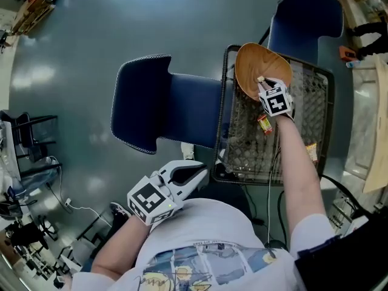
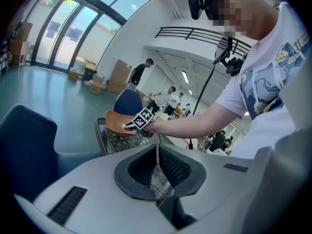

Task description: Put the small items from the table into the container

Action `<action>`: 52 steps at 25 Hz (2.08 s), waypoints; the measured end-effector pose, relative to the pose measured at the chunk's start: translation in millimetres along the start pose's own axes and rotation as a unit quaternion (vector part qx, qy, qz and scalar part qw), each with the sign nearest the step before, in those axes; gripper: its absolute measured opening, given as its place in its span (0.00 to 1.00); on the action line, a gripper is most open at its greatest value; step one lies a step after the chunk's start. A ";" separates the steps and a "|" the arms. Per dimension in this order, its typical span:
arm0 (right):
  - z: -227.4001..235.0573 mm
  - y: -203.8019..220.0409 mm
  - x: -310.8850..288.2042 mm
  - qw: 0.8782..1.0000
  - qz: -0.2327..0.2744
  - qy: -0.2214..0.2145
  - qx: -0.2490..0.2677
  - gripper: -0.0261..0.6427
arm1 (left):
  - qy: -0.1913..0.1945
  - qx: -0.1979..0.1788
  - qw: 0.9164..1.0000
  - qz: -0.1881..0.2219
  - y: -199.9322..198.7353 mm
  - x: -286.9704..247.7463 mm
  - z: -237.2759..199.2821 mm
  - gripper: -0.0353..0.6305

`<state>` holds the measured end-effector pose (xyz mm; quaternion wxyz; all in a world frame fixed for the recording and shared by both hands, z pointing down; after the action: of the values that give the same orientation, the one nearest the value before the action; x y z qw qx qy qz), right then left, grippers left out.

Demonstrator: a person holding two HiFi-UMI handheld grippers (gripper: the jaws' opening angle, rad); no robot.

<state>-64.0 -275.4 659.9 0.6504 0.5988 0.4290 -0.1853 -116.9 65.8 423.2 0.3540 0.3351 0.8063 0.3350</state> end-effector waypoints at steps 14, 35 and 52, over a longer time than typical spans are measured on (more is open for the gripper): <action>0.2 1.4 -34.2 0.999 -0.047 -0.018 0.020 0.20 | -0.006 0.015 1.000 -0.002 -3.2 3.6 -14.8 0.07; -27.8 33.1 114.5 0.997 0.055 0.030 -0.049 0.20 | 0.059 -0.033 0.998 -0.012 -20.2 -25.5 13.9 0.07; -91.4 151.6 134.6 0.996 -0.001 -0.013 -0.091 0.22 | 0.105 -0.055 0.992 -0.042 -13.8 -57.6 74.0 0.07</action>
<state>95.5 -120.6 656.7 0.7076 0.5339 0.4365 -0.1539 -32.0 35.8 393.7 0.2989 0.2441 0.8326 0.3972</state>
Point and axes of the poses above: the fingertips, and each gripper's own axes: x backward along the fingers, z to its right, y out of its underside, the point moved 3 cm from there along x, backward along the fingers, and after that the axes turned 7 degrees about z, right-handed, at the moved point
